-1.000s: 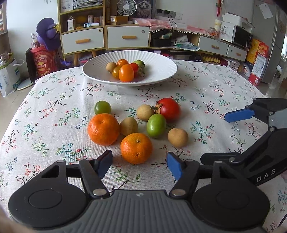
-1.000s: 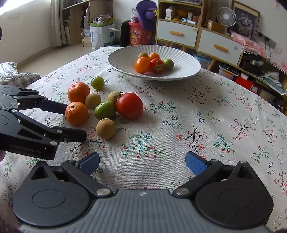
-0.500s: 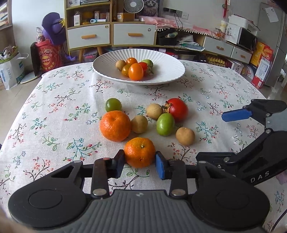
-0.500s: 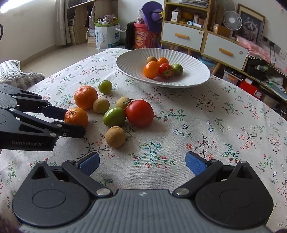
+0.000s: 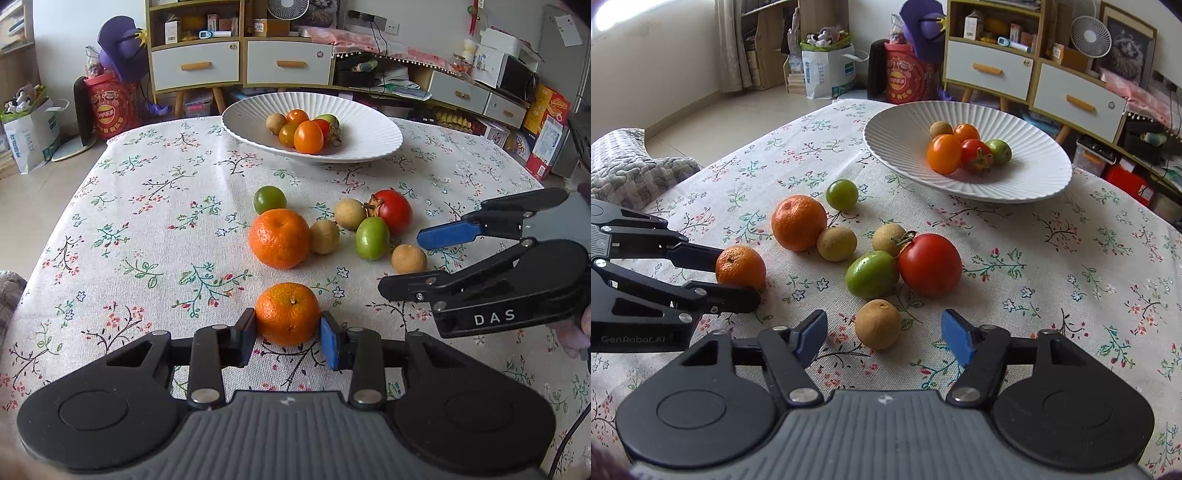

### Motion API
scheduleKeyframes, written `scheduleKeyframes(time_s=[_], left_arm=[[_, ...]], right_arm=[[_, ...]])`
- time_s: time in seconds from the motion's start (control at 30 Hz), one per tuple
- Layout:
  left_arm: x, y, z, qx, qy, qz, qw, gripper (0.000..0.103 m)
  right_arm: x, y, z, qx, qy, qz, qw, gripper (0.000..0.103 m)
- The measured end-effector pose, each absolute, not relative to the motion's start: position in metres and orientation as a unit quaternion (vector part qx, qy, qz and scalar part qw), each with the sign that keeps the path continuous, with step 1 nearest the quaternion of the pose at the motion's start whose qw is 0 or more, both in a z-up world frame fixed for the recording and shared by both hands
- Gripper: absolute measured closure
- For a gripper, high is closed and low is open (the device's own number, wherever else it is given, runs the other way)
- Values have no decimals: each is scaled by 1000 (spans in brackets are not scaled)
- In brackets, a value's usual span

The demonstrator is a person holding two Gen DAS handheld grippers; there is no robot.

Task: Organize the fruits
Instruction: 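Grasp a mandarin orange with the left gripper while the right gripper grasps a brown kiwi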

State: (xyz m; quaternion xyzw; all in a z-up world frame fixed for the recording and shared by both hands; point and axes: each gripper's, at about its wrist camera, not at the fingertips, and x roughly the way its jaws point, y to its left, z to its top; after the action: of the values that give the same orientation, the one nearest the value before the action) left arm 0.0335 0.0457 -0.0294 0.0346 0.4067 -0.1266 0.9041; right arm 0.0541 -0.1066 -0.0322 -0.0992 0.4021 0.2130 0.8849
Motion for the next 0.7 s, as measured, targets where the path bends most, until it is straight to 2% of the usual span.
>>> scheduleKeyframes(time_s=[0.07,0.2,0.43,0.7], left_arm=[[34,47,-29,34,408,-126,904,72],[35,46,-29,35,409,-126,903,72],[35,44,-29,38,409,-126,903,72],[36,40,-28,41,407,-131,903,72]], right_arm=[[52,-105,-32,-103,401,215,885,47],[52,-104,-30,-103,402,219,883,62],[54,-104,-28,-101,407,214,882,79],[54,-105,-27,-104,407,214,882,79]])
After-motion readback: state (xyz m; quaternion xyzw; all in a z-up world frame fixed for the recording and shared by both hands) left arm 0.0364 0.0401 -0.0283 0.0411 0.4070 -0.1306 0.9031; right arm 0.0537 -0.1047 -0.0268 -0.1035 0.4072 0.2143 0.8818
